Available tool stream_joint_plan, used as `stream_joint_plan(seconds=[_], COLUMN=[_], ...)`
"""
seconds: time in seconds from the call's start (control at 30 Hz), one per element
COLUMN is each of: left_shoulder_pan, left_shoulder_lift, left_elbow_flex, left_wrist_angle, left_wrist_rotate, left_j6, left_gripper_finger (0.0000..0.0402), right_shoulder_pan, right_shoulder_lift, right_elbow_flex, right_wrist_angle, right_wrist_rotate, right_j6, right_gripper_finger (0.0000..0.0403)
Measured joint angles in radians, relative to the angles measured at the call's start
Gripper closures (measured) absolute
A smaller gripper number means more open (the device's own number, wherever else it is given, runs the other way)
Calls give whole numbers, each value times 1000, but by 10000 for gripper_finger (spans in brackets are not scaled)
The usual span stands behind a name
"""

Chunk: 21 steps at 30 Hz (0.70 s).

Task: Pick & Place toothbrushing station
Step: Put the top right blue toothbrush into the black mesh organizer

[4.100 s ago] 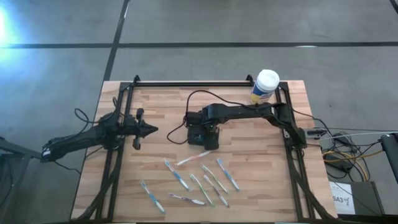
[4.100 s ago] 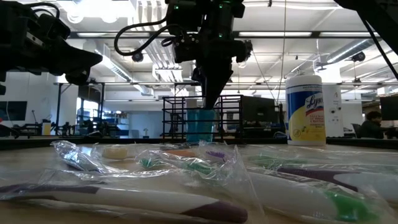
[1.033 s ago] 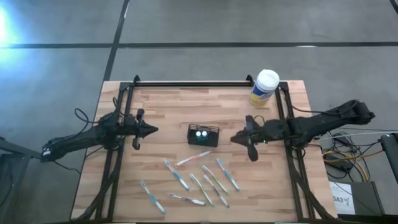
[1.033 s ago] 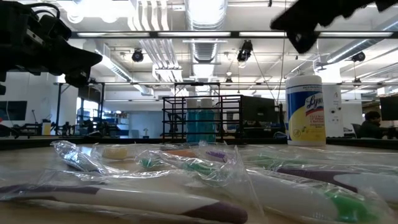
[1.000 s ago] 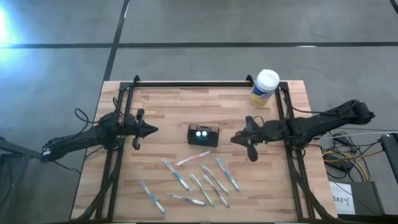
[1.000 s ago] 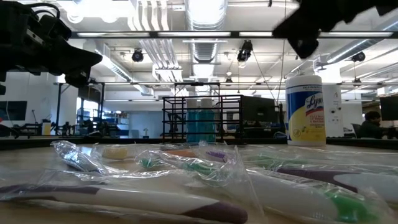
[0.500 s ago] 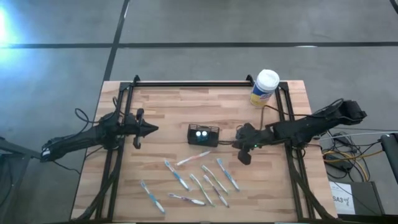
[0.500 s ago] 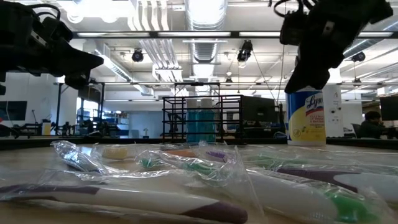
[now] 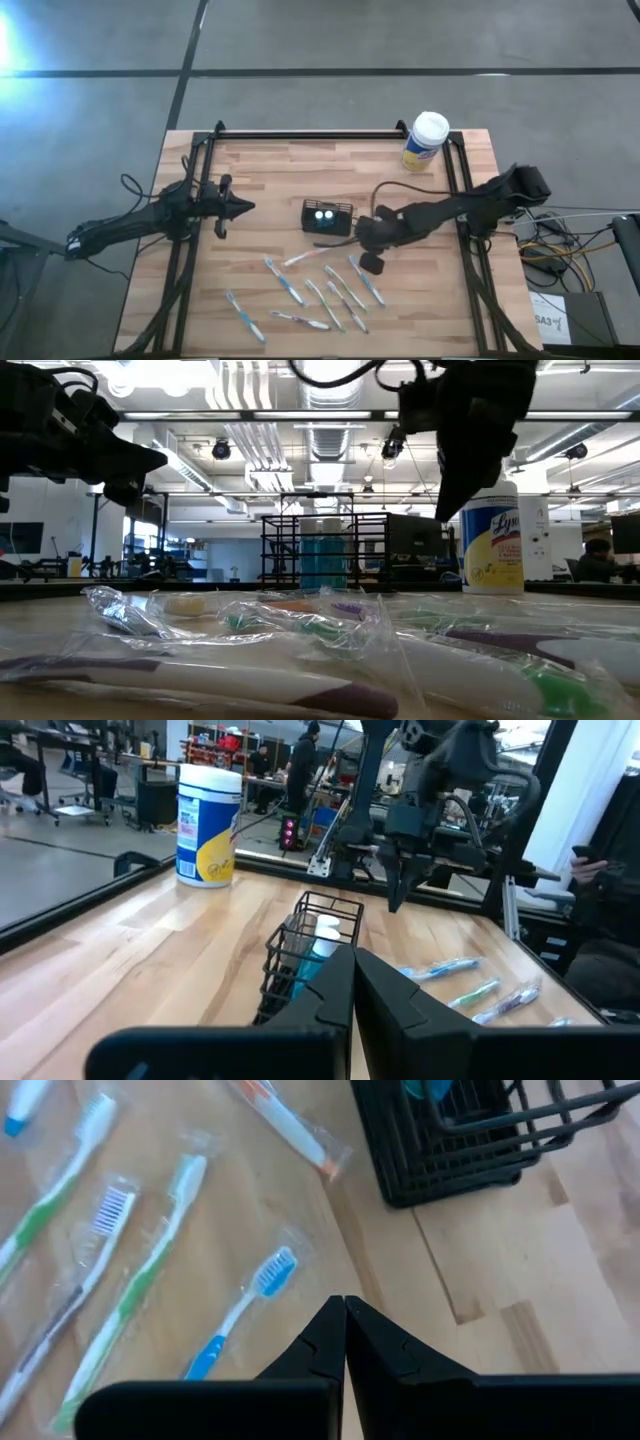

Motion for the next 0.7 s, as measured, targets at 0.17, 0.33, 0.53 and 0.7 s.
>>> stream_joint_plan(seconds=[0.17,0.33,0.53,0.7], left_shoulder_pan=[0,0,0,0], left_shoulder_lift=[1,3,5,5], left_elbow_flex=[0,0,0,0], left_wrist_angle=[-3,-5,-8,-9], left_wrist_rotate=[-2,-2,-3,-2], left_j6=[-17,-24,-79,-117], left_gripper_finger=[390,390,390,390], right_shoulder_pan=[14,29,52,109], right_shoulder_lift=[123,186,199,199], right_elbow_flex=[140,216,228,207], right_wrist_angle=[-135,-133,-113,-122], right_wrist_rotate=[0,-7,-43,15], right_j6=[-82,-99,7,158], right_gripper_finger=[394,392,351,309])
